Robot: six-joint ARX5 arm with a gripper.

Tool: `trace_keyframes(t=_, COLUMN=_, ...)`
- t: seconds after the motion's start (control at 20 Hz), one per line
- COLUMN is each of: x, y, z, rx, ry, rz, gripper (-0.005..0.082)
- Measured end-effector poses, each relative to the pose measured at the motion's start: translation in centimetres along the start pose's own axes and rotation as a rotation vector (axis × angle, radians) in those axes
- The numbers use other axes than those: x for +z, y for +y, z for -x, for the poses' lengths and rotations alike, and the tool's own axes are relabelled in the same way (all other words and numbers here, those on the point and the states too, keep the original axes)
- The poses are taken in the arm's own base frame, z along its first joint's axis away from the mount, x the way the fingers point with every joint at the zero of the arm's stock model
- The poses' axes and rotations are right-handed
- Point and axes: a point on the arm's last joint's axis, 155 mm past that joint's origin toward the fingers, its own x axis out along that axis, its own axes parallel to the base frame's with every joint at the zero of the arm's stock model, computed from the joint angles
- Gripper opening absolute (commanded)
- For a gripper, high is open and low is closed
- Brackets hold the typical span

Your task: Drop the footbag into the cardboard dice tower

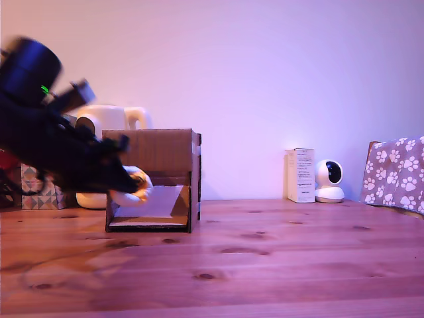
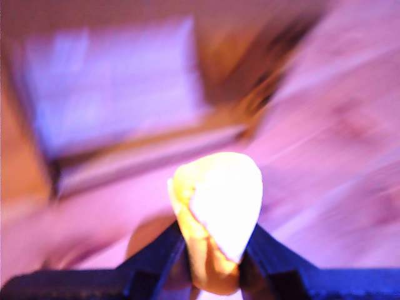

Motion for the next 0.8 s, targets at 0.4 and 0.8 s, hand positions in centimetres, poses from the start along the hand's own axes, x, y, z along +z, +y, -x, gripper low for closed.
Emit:
trace_keyframes(t=0.4, x=2.1, y=-2.2, z=6.5, rx=-0.011, ry=-0.134, rz=-0.027, gripper=0.0124)
trace_keyframes(t=0.8, x=12.5, y=-4.7, z=11.4, rx=-0.036, ry=-0.4, rz=-0.121, gripper=0.0125)
